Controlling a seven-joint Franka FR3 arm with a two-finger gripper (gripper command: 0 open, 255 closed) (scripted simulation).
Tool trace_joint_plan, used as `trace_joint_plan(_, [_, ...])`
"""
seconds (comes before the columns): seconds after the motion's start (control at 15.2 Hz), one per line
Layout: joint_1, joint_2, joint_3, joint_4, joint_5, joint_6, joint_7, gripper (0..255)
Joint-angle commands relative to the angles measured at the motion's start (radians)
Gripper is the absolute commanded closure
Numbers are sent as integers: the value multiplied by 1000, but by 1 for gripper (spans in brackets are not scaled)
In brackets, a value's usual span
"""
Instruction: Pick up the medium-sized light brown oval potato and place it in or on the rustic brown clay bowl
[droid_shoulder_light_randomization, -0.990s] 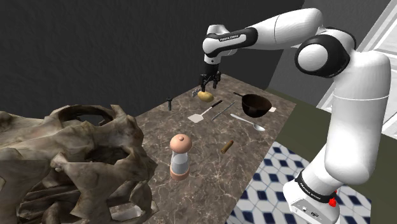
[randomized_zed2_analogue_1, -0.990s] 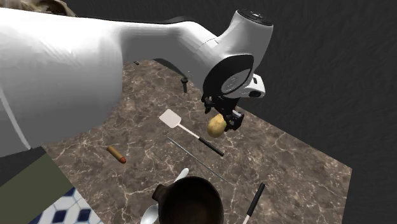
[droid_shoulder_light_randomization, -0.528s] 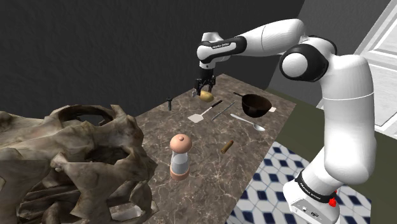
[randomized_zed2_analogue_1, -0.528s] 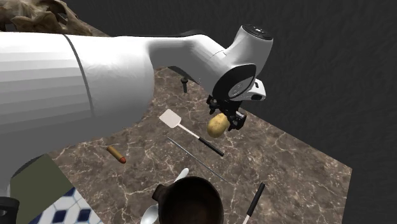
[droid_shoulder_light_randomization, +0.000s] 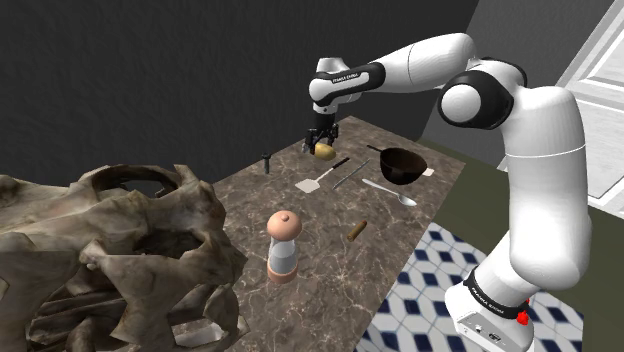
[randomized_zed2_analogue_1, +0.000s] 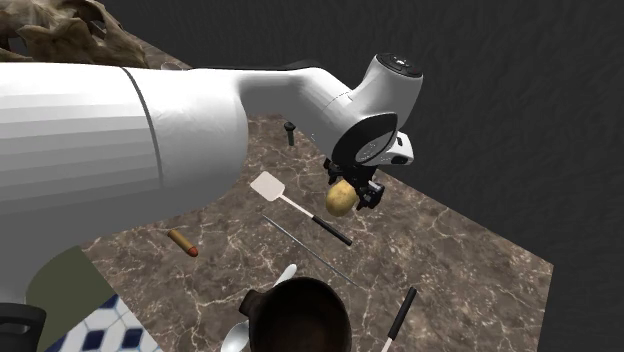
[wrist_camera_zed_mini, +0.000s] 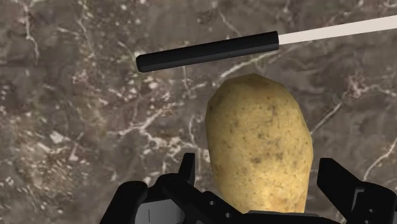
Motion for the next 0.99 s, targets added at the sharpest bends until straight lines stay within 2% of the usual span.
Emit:
trace_joint_plan(0.0, [0,0,0,0,0,0,0,0])
trace_joint_plan(0.07, [0,0,0,0,0,0,0,0])
trace_joint_plan(0.13, [0,0,0,0,0,0,0,255])
trace_joint_plan(0.73, [0,0,0,0,0,0,0,255])
trace_joint_plan(0.92, [0,-15,-1,16,-2,-31,3,255])
